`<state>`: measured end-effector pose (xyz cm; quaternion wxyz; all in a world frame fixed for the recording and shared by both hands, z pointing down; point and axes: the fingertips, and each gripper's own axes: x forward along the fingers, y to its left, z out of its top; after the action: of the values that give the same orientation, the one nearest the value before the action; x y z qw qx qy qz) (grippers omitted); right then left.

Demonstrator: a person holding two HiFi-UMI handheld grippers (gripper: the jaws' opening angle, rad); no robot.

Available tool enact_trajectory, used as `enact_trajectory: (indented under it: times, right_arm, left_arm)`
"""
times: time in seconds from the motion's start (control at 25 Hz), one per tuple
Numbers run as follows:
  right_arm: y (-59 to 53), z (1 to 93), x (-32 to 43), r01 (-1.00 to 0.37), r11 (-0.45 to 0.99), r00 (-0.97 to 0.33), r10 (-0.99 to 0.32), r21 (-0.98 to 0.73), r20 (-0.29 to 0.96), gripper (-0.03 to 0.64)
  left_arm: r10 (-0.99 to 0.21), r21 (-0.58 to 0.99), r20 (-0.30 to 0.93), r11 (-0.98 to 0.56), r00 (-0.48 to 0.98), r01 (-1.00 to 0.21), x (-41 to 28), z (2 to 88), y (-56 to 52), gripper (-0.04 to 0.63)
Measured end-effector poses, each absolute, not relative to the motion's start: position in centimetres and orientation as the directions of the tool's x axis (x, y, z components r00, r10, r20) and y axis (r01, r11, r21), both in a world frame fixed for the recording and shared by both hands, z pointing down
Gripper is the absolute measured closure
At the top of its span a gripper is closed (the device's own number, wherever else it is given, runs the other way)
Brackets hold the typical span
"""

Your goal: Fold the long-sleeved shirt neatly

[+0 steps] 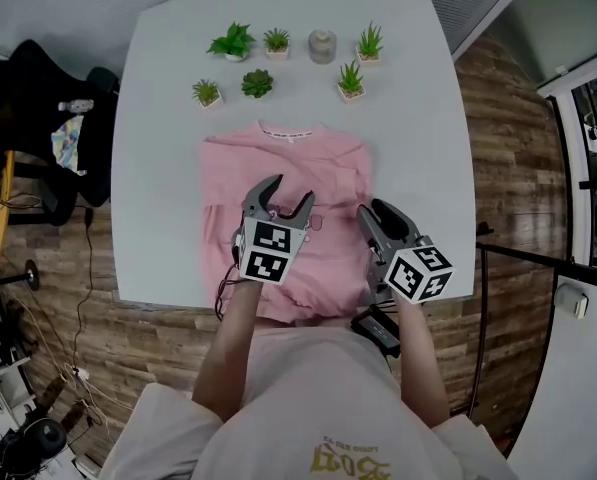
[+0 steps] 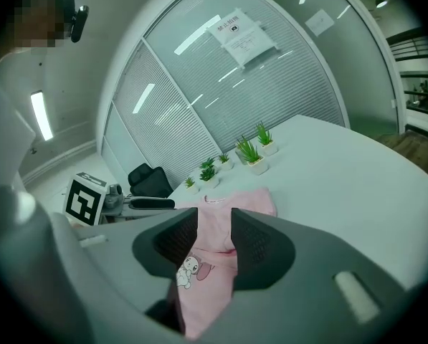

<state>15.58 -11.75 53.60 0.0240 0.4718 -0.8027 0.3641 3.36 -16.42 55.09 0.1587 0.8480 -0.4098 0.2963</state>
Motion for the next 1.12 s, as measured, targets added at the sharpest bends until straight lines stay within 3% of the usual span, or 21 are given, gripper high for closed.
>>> enact_trajectory:
  times: [0.44,1.12]
  right_arm:
    - [-9.6,51.2,13.9,-0.814,0.309,-0.521,-0.762,-0.492,0.384,0.469]
    - [1.6,49.2,11.3,-0.869,0.248,-0.419,-0.83,-0.429,0.369,0.46]
  left_arm:
    - [-0.632,0.097,0.58,-0.572,0.513,-0.814,-1.9,51.8,-14.4,0.354]
    - [-0.609,0.125,0.575,-0.595,0.547,-0.794,-9.4,51.6,-2.1,0.35]
